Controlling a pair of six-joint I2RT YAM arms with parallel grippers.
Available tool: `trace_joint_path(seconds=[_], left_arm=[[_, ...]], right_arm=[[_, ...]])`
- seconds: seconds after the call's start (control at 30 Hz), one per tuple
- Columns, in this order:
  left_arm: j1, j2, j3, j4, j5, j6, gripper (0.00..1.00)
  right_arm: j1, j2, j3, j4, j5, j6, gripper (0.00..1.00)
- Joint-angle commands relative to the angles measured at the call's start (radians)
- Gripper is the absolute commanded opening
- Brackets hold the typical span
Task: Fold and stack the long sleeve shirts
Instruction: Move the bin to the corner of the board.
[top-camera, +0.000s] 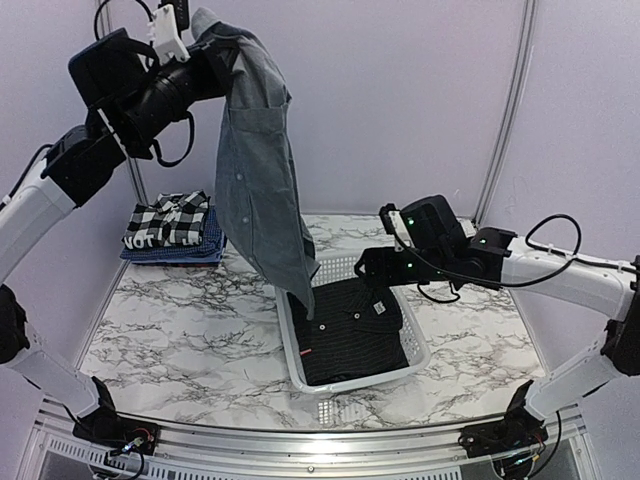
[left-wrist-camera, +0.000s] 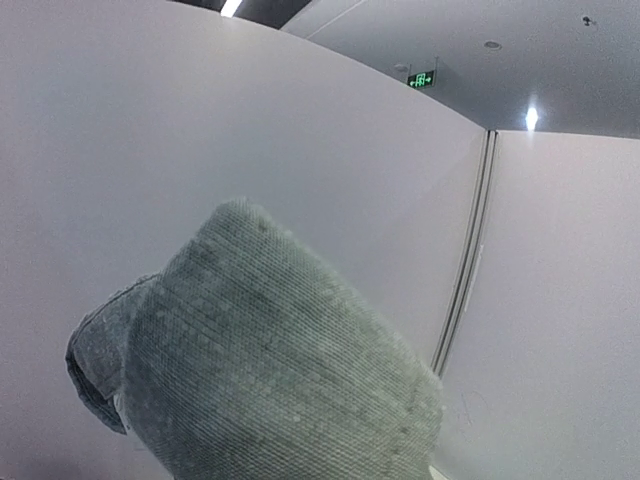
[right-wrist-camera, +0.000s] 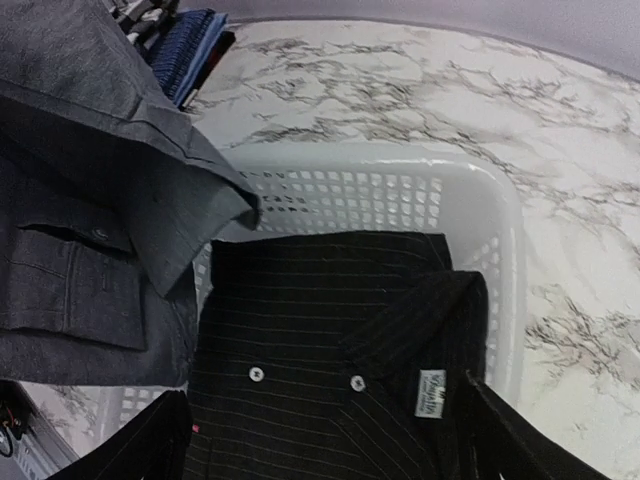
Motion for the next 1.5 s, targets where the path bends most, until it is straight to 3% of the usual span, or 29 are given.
trace_joint_path(seconds=[0.0, 0.27, 0.6, 0.8, 0.97, 1.07, 1.17, 1.47], left_arm=[[0.006, -0.083, 0.093, 0.059, -0.044, 0.109, 0.00], [0.005, -0.201, 0.077, 0.099, -0.121, 0.213, 0.00], [0.004, -0.295, -0.098, 0.099, -0.368, 0.302, 0.00], [0.005, -0.366, -0.220, 0.083, -0.386, 0.255, 0.00], [0.004, -0.391, -0.371, 0.041, -0.355, 0.106, 0.00], [0.004, -0.404, -0.443, 0.033, -0.336, 0.004, 0.00], [0.005, -0.410, -0.484, 0.016, -0.318, -0.048, 0.00], [0.004, -0.390, -0.536, -0.002, -0.286, -0.128, 0.00]], right_arm=[[0.087, 0.116, 0.110, 0.059, -0.039, 0.019, 0.86], [0.183, 0.373, 0.354, 0.156, -0.152, 0.025, 0.86], [0.230, 0.647, 0.590, 0.233, -0.368, 0.081, 0.86], [0.236, 0.782, 0.718, 0.213, -0.323, 0.123, 0.86], [0.228, 0.920, 0.868, 0.104, -0.126, 0.143, 0.87], [0.218, 0.972, 0.927, 0.054, -0.096, 0.173, 0.86], [0.216, 0.933, 0.848, 0.064, -0.058, 0.202, 0.86], [0.182, 0.672, 0.413, 0.146, 0.008, 0.212, 0.87]])
